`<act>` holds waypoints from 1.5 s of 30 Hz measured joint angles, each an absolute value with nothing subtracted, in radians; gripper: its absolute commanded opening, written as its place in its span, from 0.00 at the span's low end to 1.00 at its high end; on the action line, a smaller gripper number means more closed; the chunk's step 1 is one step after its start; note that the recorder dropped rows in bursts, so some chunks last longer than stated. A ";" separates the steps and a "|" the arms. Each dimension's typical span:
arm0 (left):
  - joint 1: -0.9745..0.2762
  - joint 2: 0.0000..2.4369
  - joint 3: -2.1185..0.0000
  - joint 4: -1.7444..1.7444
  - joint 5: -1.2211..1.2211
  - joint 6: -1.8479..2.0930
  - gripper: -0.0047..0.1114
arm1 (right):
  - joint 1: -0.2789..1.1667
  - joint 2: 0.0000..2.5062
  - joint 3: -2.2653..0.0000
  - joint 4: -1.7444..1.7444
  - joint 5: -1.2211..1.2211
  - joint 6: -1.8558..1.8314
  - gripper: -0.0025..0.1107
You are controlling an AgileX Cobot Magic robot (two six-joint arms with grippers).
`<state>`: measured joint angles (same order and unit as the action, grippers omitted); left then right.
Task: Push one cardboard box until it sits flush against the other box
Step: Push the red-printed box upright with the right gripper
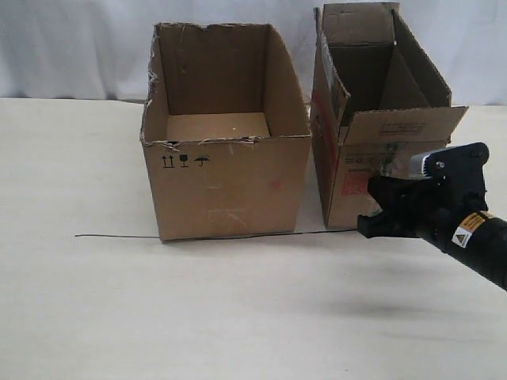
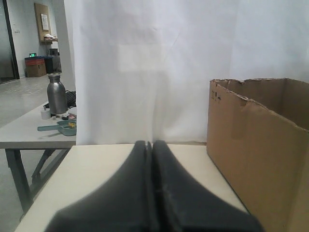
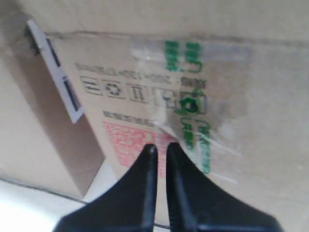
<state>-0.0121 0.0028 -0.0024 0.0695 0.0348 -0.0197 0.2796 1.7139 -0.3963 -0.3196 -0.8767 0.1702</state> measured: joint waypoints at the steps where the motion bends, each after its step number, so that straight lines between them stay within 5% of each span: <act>1: -0.012 0.003 -0.002 0.069 0.035 -0.020 0.04 | 0.280 1.699 -0.387 -0.333 -0.877 0.186 0.07; 8: -0.012 0.003 -0.002 0.069 0.035 -0.020 0.04 | 0.280 1.407 -0.270 -0.378 -0.847 0.415 0.07; 15: -0.012 0.003 -0.002 0.069 0.035 -0.018 0.04 | 0.280 0.962 -0.378 -0.384 -0.321 0.602 0.07; 20: -0.012 0.003 -0.002 0.069 0.035 -0.018 0.04 | 0.214 0.859 -0.591 -0.384 -0.051 0.559 0.07; 33: -0.012 0.003 -0.002 0.069 0.035 -0.018 0.04 | -0.044 1.381 -1.010 -0.337 0.301 0.445 0.07; 45: -0.012 0.003 -0.002 0.069 0.035 -0.018 0.04 | -0.218 1.735 -1.434 0.275 0.783 -0.119 0.07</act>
